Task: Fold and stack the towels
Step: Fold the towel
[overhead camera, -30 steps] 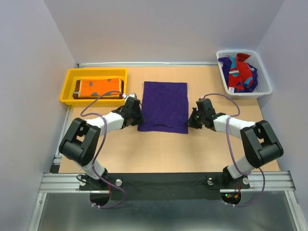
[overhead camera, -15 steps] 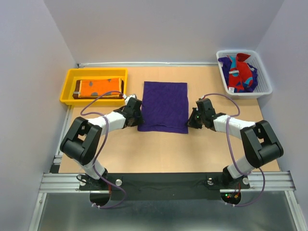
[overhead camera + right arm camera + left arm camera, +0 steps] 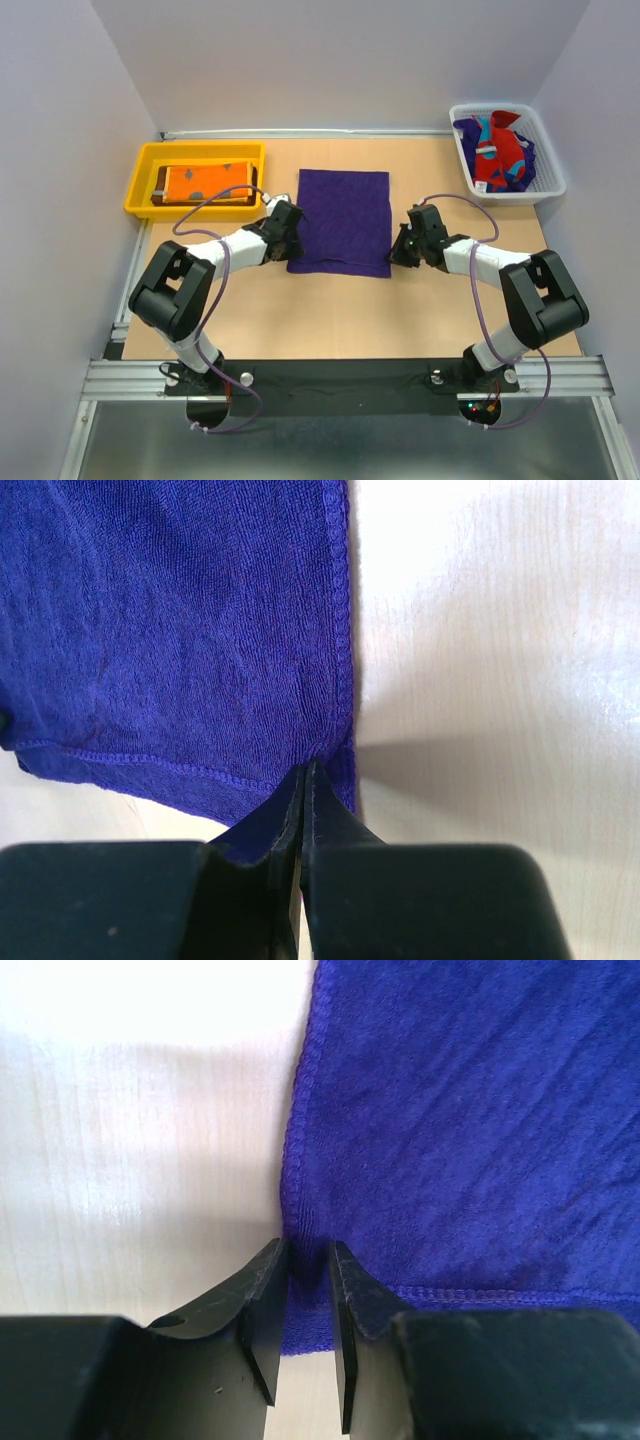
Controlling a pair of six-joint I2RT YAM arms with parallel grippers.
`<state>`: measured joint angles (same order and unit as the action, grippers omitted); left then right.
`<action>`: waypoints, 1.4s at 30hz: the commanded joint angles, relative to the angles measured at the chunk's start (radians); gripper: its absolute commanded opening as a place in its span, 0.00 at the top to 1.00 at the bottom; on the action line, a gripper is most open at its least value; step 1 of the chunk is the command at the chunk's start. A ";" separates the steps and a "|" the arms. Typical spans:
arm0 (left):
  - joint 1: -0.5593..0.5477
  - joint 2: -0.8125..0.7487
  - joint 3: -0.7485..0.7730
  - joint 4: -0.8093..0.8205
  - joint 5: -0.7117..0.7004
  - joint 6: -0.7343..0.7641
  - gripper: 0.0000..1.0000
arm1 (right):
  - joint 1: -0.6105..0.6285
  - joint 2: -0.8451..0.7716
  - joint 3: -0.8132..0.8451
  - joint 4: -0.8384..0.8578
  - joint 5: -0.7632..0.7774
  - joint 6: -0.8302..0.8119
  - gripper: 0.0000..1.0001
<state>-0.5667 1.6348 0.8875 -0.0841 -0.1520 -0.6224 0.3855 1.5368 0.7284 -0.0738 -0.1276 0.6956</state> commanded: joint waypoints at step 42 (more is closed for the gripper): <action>0.060 0.001 0.393 -0.252 -0.048 0.158 1.00 | -0.002 -0.127 0.207 -0.069 0.102 -0.099 1.00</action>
<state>-0.5140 1.6627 1.2133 -0.2626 -0.2100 -0.5072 0.3855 1.4811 0.8745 -0.1074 -0.0654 0.6250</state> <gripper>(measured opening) 0.025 0.013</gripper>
